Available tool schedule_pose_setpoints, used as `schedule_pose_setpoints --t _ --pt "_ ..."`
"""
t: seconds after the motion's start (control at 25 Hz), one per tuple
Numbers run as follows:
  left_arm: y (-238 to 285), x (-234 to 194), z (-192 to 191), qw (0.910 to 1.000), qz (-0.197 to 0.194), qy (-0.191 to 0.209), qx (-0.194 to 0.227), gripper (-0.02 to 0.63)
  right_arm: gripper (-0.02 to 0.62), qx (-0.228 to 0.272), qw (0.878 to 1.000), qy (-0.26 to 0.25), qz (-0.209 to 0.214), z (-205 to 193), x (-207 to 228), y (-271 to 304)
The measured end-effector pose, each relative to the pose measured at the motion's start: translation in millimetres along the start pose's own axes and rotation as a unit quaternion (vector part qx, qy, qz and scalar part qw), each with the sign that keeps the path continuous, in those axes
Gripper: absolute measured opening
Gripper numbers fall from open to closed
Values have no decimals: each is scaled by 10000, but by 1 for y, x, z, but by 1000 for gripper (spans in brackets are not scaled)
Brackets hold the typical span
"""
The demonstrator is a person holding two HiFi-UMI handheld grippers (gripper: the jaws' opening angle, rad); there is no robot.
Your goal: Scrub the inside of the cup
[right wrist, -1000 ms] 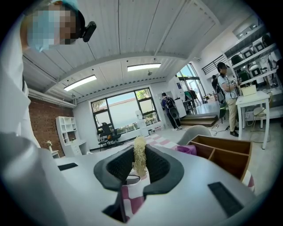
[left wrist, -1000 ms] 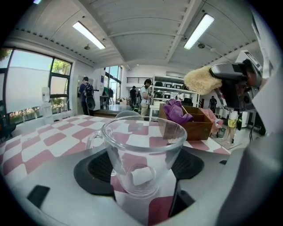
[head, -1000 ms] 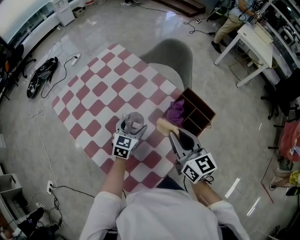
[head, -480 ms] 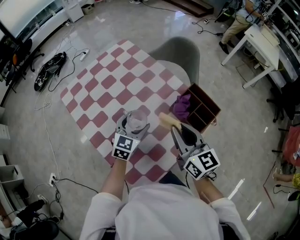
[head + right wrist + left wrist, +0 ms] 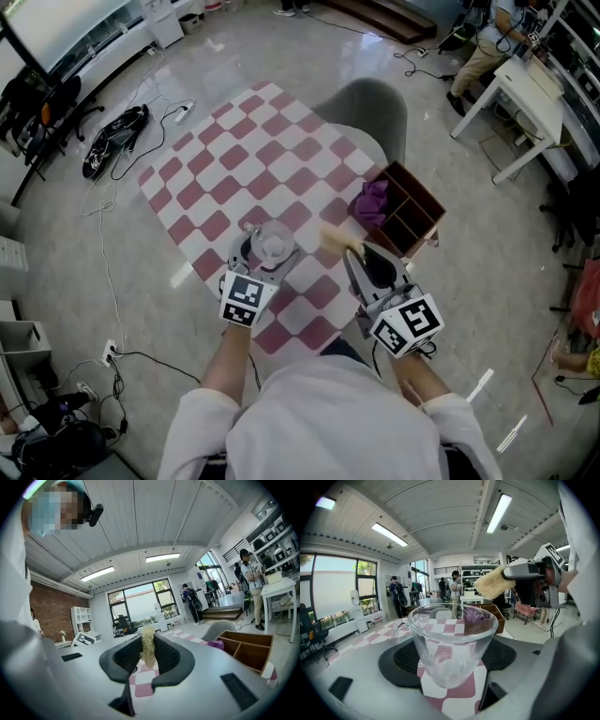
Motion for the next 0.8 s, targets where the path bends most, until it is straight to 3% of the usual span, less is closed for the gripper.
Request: schedule_pose_setpoints --t 0.56,0.8 --pt "-63 51 -2 9958 119 690 -598 374 87 170 9990 -99 410 1 -68 -47" --pt "-85 68 -6 9946 -109 794 -653 374 87 169 9970 -253 711 0 -111 -60"
Point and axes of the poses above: the fingertips, and each gripper's own axes: y forward along the fingers, x to its right, z out of its top, the point moved 3 cm from there along -y, backward along the fingers, and after that the axes turned 14 degrees about -z, right-handed, at the moved point
